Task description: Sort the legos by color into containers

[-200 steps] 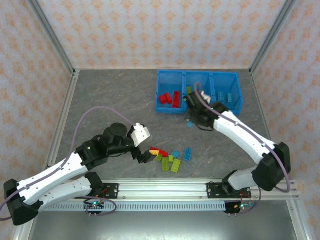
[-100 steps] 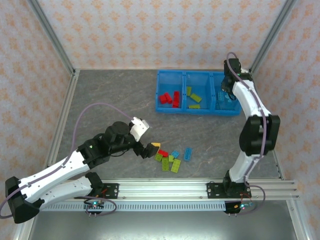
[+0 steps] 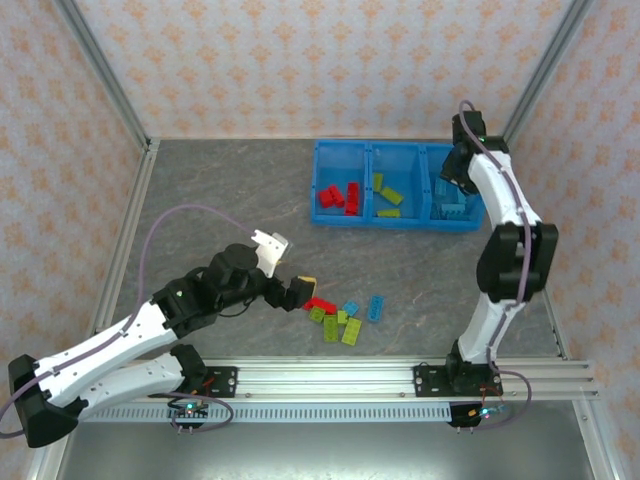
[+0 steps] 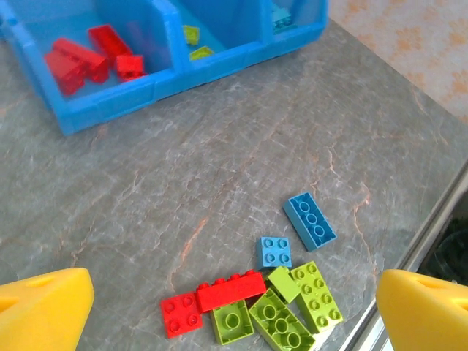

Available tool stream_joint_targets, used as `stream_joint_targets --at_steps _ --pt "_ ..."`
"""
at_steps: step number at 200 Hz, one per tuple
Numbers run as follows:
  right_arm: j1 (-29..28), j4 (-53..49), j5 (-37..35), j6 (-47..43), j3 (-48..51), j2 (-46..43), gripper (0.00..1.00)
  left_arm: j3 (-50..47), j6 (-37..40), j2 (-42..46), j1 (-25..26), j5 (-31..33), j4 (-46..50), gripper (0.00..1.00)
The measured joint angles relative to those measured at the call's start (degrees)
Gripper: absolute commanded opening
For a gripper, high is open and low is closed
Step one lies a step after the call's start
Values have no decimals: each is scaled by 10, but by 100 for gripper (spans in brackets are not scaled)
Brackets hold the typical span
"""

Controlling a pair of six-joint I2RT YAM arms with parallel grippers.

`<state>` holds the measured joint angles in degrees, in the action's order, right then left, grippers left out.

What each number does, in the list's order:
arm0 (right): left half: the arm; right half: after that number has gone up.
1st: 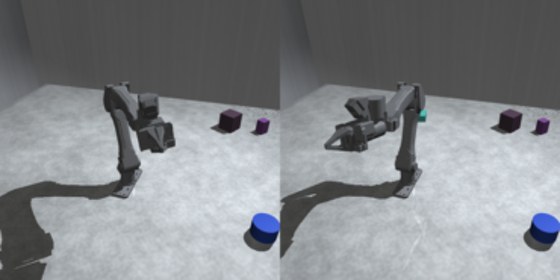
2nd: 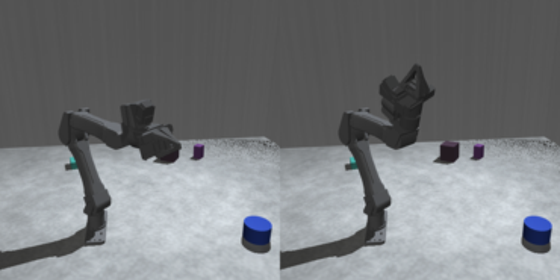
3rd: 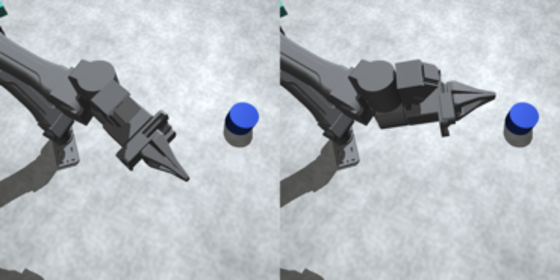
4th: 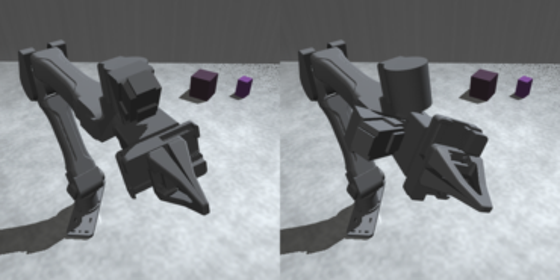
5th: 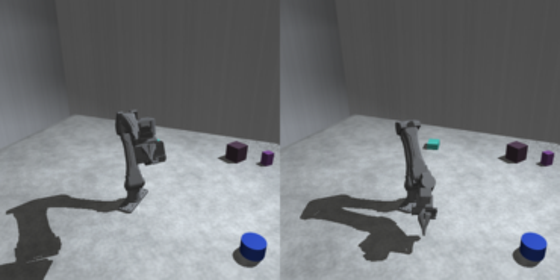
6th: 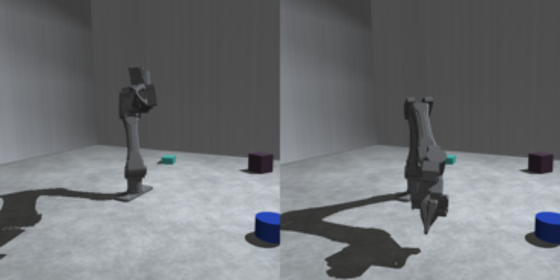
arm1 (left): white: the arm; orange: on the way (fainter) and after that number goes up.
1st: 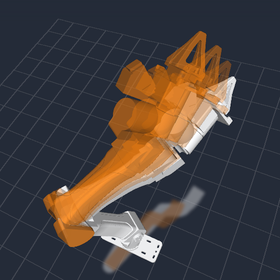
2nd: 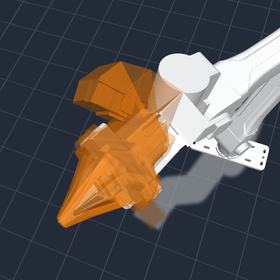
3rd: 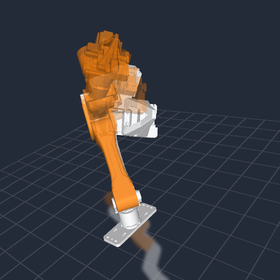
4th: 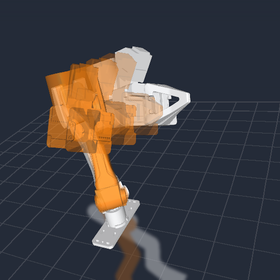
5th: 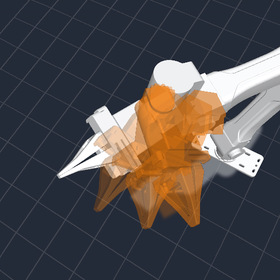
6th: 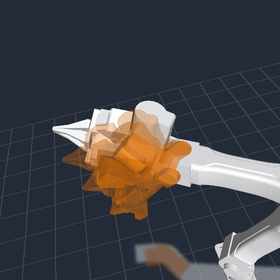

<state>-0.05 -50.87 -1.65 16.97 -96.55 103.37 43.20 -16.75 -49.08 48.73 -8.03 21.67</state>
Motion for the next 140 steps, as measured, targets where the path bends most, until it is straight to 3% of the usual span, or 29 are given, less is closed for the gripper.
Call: stream_joint_targets --at_steps 40,63,83,107,140 --pt "-12 1 151 40 174 -241 64 12 -170 -72 1 56 87 99" --pt "-68 -1 214 56 268 -342 65 27 -221 -137 16 69 124 99" --pt "-120 -4 251 74 329 -375 67 42 -243 -188 32 74 139 97" --pt "-169 -4 271 98 370 -388 67 52 -265 -242 38 83 139 85" --pt "-181 -4 272 115 372 -387 67 62 -273 -325 38 85 144 69"
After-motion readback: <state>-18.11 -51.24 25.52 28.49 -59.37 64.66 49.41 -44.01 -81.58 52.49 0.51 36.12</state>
